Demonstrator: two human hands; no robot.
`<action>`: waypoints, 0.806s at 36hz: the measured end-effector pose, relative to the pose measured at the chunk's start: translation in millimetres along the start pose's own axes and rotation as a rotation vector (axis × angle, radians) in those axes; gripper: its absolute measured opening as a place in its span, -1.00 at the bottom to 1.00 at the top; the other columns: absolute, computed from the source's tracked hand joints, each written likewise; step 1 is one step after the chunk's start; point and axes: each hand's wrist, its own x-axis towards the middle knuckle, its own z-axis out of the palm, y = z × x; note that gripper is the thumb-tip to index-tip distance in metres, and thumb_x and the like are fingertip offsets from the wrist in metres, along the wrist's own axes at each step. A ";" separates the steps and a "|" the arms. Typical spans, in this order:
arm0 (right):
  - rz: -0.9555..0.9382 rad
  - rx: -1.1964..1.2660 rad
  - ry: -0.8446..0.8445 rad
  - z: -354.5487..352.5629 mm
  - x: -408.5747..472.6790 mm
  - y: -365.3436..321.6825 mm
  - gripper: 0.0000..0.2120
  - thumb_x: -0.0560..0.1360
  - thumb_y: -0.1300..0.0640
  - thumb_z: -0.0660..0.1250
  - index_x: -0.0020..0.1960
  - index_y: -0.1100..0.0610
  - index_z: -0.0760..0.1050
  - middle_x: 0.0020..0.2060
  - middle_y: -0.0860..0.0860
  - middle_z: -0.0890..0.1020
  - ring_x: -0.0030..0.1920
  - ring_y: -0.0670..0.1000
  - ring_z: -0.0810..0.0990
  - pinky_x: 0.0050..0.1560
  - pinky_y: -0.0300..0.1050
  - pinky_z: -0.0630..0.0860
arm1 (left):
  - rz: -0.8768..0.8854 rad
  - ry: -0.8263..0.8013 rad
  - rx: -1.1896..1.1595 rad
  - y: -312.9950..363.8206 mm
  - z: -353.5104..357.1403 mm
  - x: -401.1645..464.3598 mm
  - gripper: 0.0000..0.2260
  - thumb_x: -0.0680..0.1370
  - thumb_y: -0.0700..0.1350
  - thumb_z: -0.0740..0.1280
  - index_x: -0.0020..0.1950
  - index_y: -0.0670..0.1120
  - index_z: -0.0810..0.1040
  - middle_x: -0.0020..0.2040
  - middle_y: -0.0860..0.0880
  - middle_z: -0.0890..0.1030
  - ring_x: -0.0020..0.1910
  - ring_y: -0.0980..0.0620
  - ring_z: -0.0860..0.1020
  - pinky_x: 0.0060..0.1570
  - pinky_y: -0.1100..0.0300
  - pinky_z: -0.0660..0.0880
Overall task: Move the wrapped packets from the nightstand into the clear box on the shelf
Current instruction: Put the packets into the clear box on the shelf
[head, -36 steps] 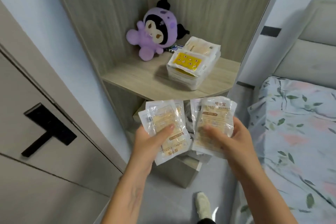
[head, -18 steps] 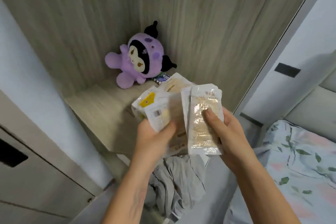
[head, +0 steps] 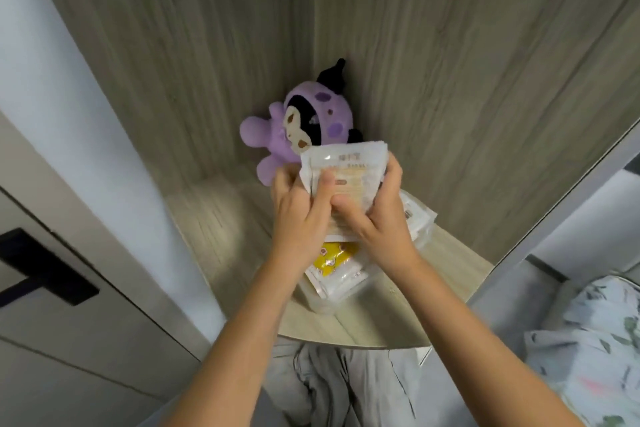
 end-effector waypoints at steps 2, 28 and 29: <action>-0.007 -0.037 -0.044 -0.3 0.4 8.7 -0.43 0.45 0.00 0.41 0.26 -0.19 0.11 0.13 -0.21 0.50 0.13 -0.22 0.54 0.08 -0.31 0.48 | -0.034 -0.029 -0.013 -12.1 -2.0 1.4 -0.67 0.63 0.05 0.13 0.32 -0.04 0.45 0.12 0.30 0.30 0.24 0.17 0.41 0.31 0.25 0.36; 0.539 -0.451 -0.581 -83.7 61.0 21.3 -0.17 0.15 -0.31 0.46 0.18 0.17 0.28 0.10 0.10 0.59 0.04 -0.05 0.58 0.11 0.01 0.57 | 0.041 -0.496 0.992 -38.6 -22.3 -16.0 -0.34 0.40 0.46 -0.21 0.48 0.31 0.01 0.55 0.19 0.04 0.55 0.03 -0.02 0.48 -0.16 0.02; 0.562 -0.493 -0.608 -82.8 61.3 24.3 -0.22 0.17 -0.35 0.45 0.11 0.17 0.30 0.04 0.07 0.59 0.00 -0.05 0.57 0.08 0.01 0.56 | 0.033 -0.508 0.972 -37.5 -23.3 -15.2 -0.37 0.43 0.44 -0.14 0.49 0.30 0.00 0.55 0.19 0.03 0.55 0.04 -0.03 0.48 -0.13 0.04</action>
